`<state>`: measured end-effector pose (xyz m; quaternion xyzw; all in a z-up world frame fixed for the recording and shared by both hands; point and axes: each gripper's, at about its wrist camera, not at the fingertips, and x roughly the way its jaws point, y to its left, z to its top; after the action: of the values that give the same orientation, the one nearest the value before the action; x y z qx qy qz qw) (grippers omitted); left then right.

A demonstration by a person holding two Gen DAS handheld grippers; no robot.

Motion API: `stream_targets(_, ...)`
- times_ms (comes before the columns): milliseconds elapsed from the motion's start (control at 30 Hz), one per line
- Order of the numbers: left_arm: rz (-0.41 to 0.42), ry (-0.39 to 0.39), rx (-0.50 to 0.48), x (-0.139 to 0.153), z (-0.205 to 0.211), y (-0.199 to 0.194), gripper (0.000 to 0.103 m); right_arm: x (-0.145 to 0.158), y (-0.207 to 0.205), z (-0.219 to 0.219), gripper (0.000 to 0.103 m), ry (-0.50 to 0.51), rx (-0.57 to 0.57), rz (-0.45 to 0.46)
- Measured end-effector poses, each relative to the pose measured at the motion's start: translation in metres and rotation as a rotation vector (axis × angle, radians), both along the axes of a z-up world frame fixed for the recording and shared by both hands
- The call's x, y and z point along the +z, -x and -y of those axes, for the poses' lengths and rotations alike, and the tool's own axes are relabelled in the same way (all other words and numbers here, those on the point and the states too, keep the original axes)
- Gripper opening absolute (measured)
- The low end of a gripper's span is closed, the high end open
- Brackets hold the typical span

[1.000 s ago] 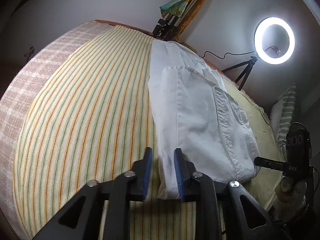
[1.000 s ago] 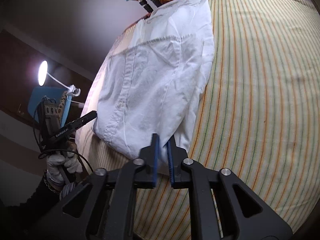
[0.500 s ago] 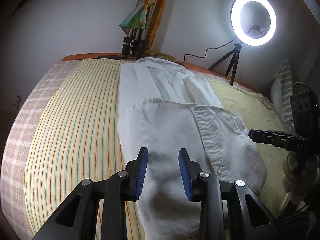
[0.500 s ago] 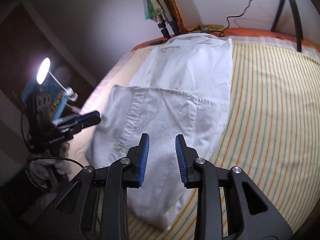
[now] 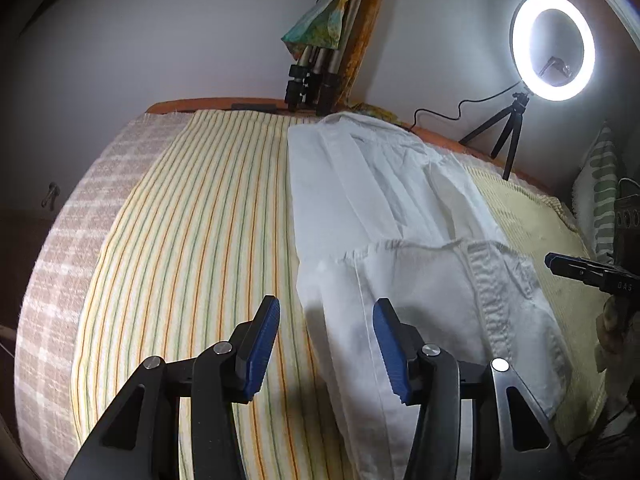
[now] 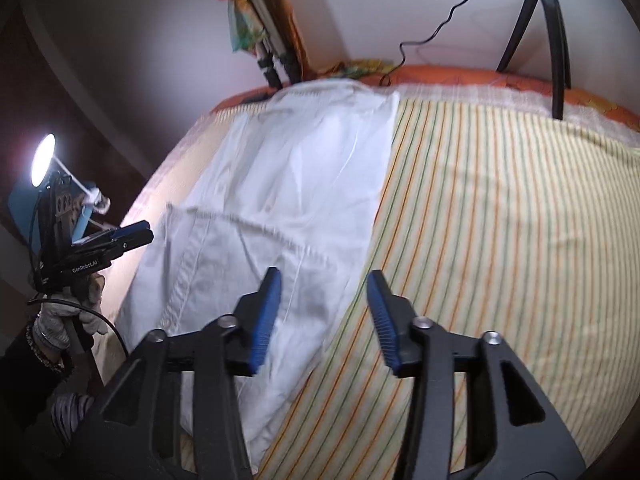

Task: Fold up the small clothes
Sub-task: 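Move both open tools along the folded shirt to its collar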

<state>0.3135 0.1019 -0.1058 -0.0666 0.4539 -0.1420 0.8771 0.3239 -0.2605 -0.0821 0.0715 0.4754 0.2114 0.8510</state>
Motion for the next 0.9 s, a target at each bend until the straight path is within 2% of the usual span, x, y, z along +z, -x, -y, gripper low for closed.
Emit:
stream_targets(100,-0.023,0.064,-0.004,0.007,-0.007,-0.023,0.05,0.008,-0.013,0.007,0.065,-0.035,-0.013,0.022)
stream_targets(133,-0.024,0.059,-0.002,0.009,-0.007,-0.029,0.05,0.009,-0.019,0.007,0.066,-0.032,-0.014,0.025)
stream_targets(267,-0.023,0.039,-0.016,0.012,-0.004,-0.058,0.053,0.007,-0.044,0.01,0.066,-0.023,-0.021,0.02)
stream_targets(433,-0.05,0.073,-0.012,0.006,-0.002,-0.098,0.054,-0.001,-0.084,0.016,0.066,-0.075,-0.048,-0.01)
stream_targets(633,-0.082,0.124,0.033,-0.008,-0.007,-0.144,0.055,-0.015,-0.128,0.019,0.066,-0.131,-0.075,-0.034)
stream_targets(767,-0.099,0.123,0.036,-0.02,-0.005,-0.17,0.055,-0.025,-0.153,0.017,0.066,-0.161,-0.076,-0.05)
stream_targets(900,-0.122,0.125,0.047,-0.035,-0.001,-0.189,0.05,-0.036,-0.177,0.01,0.066,-0.164,-0.07,-0.061)
